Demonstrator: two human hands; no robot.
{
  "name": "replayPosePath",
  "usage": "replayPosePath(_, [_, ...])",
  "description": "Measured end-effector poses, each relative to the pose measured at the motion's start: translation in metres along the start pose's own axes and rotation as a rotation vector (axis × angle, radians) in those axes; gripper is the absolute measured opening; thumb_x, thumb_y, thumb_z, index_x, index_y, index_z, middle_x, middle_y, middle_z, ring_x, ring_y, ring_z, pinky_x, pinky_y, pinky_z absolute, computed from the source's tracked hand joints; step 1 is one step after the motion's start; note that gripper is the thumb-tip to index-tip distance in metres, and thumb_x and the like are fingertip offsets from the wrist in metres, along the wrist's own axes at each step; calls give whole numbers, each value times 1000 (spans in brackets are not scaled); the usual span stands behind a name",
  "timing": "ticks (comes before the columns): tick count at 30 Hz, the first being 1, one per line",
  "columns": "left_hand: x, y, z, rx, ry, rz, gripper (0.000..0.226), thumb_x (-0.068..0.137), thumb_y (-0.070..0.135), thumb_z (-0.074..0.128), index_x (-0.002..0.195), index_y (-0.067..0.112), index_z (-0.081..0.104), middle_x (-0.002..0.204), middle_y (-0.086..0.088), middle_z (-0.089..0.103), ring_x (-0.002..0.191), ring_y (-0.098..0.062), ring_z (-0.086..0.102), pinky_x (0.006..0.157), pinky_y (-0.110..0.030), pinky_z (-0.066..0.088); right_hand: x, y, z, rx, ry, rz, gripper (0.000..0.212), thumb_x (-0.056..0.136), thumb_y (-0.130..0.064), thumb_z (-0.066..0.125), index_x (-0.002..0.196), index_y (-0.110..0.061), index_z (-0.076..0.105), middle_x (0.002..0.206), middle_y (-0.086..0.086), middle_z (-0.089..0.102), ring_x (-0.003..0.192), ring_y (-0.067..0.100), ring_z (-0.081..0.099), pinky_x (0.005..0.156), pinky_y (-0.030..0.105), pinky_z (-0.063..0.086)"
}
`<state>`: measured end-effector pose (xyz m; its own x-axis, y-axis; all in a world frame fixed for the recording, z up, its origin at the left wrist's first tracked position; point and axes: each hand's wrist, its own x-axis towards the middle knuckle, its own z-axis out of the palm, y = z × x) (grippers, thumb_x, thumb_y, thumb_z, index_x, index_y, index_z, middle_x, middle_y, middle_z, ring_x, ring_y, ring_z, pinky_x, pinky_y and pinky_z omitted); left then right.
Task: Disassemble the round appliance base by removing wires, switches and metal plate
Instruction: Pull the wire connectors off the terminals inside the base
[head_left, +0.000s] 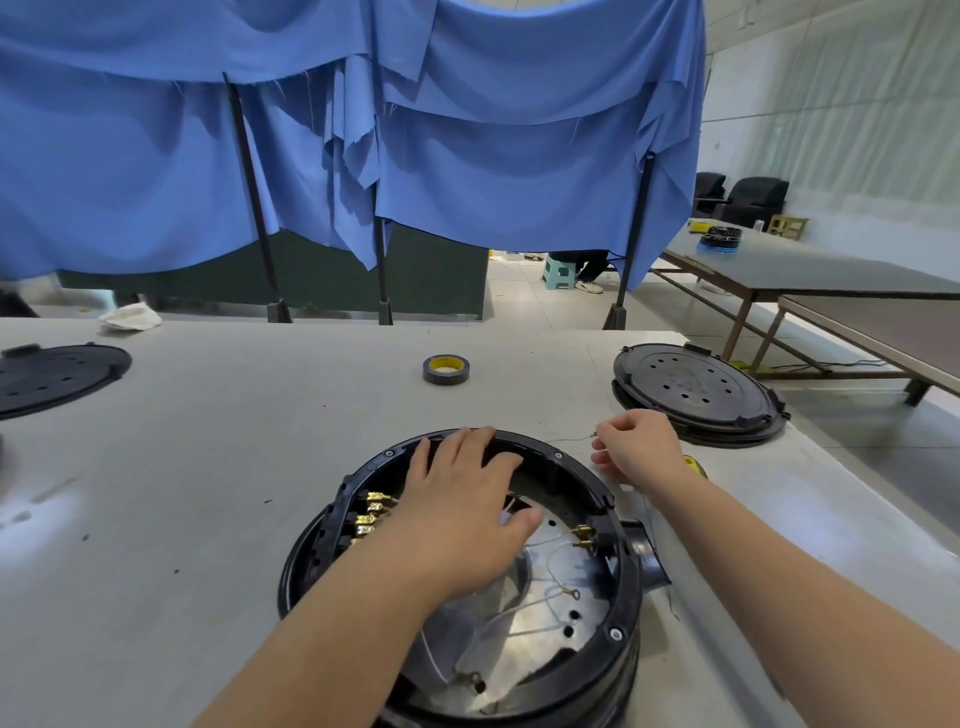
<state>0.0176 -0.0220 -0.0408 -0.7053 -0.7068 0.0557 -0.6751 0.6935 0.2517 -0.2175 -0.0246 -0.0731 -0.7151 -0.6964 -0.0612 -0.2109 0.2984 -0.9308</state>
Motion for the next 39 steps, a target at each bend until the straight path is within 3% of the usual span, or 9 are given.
replayPosePath(3, [-1, 1, -1, -46, 5, 16, 53, 96, 53, 38, 146, 36, 30, 161, 9, 5, 148, -12, -5, 119, -43, -9, -7, -5, -2, -76, -72, 41, 17, 92, -15, 56, 105, -7, 50, 75, 11, 64, 50, 17, 63, 49, 27, 52])
replayPosePath(5, [-1, 4, -2, -84, 17, 34, 49, 96, 53, 41, 142, 37, 37, 160, 8, 10, 147, -10, -3, 120, -43, -8, -16, -9, -6, -93, -90, 17, 20, 90, -14, 56, 109, -10, 50, 82, 11, 61, 59, 19, 63, 47, 25, 49])
replayPosePath(10, [-5, 10, -6, -149, 74, 105, 35, 95, 47, 49, 128, 37, 51, 152, 11, 27, 143, -7, 8, 119, -38, 3, -57, -21, -12, -105, -188, -175, 10, 90, -14, 57, 95, -16, 66, 91, 4, 67, 73, 14, 62, 56, 23, 49])
replayPosePath(14, [-7, 15, -9, -165, 141, 184, 29, 93, 39, 56, 121, 34, 57, 132, 13, 42, 129, -7, 23, 112, -31, 22, -88, -27, -10, -91, -248, -267, 10, 91, -20, 59, 95, -20, 69, 92, 1, 69, 84, 15, 66, 77, 30, 53])
replayPosePath(18, [-9, 21, -10, -225, 65, 203, 16, 95, 29, 55, 107, 27, 65, 111, 11, 59, 110, -9, 48, 99, -35, 40, -101, -19, -6, -30, -245, -292, 14, 92, -18, 58, 103, -21, 66, 95, -2, 67, 86, 8, 64, 75, 20, 52])
replayPosePath(21, [-11, 25, -10, -301, 6, 186, 14, 96, 28, 52, 95, 24, 66, 93, 8, 66, 91, -11, 59, 86, -38, 49, -102, -17, -6, 27, -229, -287, 15, 92, -14, 59, 104, -18, 67, 92, -3, 67, 81, 4, 63, 63, 8, 47])
replayPosePath(28, [-11, 30, -10, -276, 22, 242, 14, 94, 30, 56, 90, 21, 65, 82, 7, 60, 79, -10, 55, 75, -32, 47, -102, -14, -5, 102, -215, -291, 15, 91, -10, 59, 103, -13, 69, 88, -2, 68, 77, 5, 62, 63, 9, 48])
replayPosePath(32, [-10, 36, -11, -214, 65, 271, 13, 95, 27, 53, 86, 20, 60, 77, 10, 49, 76, -10, 47, 69, -27, 37, -102, -13, -5, 121, -215, -296, 15, 91, -9, 59, 103, -11, 69, 88, 0, 68, 79, 9, 63, 64, 11, 49])
replayPosePath(39, [-12, 42, -12, -67, 106, 323, 15, 96, 23, 50, 82, 23, 46, 84, 8, 45, 91, -19, 52, 77, -32, 38, -102, -12, -5, 159, -226, -294, 13, 91, -6, 60, 99, -11, 69, 84, 1, 67, 72, 7, 61, 59, 10, 48])
